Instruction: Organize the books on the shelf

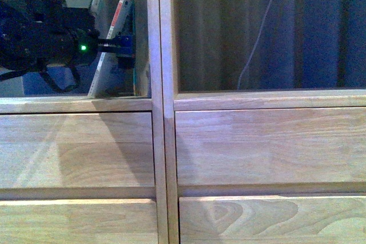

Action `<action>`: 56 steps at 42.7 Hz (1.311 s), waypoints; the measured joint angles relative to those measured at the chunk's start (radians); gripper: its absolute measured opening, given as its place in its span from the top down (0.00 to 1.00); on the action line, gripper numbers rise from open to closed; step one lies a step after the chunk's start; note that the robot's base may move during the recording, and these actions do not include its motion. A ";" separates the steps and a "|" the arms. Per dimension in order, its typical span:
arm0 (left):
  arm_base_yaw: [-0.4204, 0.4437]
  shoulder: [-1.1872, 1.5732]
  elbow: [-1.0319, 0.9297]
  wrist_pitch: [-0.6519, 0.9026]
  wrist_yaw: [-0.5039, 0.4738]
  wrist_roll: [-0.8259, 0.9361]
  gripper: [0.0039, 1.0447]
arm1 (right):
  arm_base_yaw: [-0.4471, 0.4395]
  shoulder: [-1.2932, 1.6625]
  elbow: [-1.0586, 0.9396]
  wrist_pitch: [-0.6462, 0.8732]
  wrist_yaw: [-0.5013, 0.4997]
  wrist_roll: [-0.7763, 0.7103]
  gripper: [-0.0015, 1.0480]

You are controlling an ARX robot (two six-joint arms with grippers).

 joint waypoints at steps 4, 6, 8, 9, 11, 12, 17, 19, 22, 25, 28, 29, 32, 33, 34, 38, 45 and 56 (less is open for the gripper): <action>0.004 -0.105 -0.119 0.031 -0.017 -0.001 0.07 | 0.000 -0.001 0.000 0.000 0.000 0.000 0.97; 0.006 -0.144 -0.163 0.050 -0.021 0.002 0.07 | 0.000 -0.001 0.000 0.000 0.000 0.000 0.97; 0.006 -0.195 -0.217 0.071 -0.020 0.002 0.07 | 0.000 -0.002 0.000 0.000 0.000 0.000 0.97; 0.007 -0.217 -0.241 0.082 -0.019 0.003 0.07 | 0.000 -0.002 0.000 0.000 0.000 0.000 0.97; 0.008 -0.284 -0.308 0.105 -0.015 0.001 0.07 | 0.000 -0.002 0.000 0.000 0.000 0.000 0.97; 0.009 -0.319 -0.341 0.110 -0.012 -0.006 0.07 | 0.000 -0.002 0.000 0.000 0.000 0.000 0.97; 0.010 -0.499 -0.494 0.093 -0.023 -0.040 0.07 | 0.000 -0.002 0.000 0.000 0.000 0.000 0.97; 0.010 -0.563 -0.543 0.071 -0.047 -0.045 0.07 | 0.000 -0.002 0.000 0.000 0.000 -0.002 0.90; 0.009 -0.655 -0.612 0.037 -0.091 -0.049 0.07 | 0.000 -0.002 0.000 0.000 0.000 -0.002 0.78; 0.008 -0.739 -0.676 0.017 -0.129 -0.044 0.07 | 0.000 -0.002 0.000 0.000 0.000 -0.002 0.68; 0.007 -0.843 -0.756 -0.002 -0.138 -0.042 0.07 | 0.000 -0.002 0.000 0.000 0.000 -0.002 0.57; 0.006 -0.872 -0.779 -0.009 -0.145 -0.042 0.07 | 0.000 -0.002 0.000 0.000 0.000 -0.002 0.54; 0.006 -0.968 -0.856 -0.027 -0.143 -0.037 0.07 | 0.000 -0.002 0.000 0.000 0.000 -0.002 0.44; 0.005 -1.015 -0.894 -0.042 -0.147 -0.034 0.07 | 0.000 -0.002 0.000 0.000 0.000 -0.002 0.39; 0.005 -1.048 -0.919 -0.055 -0.150 -0.028 0.07 | 0.000 -0.002 0.000 0.000 0.000 -0.002 0.36; 0.009 -1.188 -1.032 -0.115 -0.149 -0.021 0.07 | 0.000 -0.002 0.000 0.000 0.000 -0.002 0.21; 0.099 -1.400 -1.191 -0.245 -0.084 -0.024 0.07 | 0.000 -0.002 0.000 0.000 0.000 -0.002 0.06; 0.278 -1.667 -1.345 -0.394 0.114 -0.106 0.07 | 0.000 -0.002 0.000 0.000 0.000 -0.002 0.07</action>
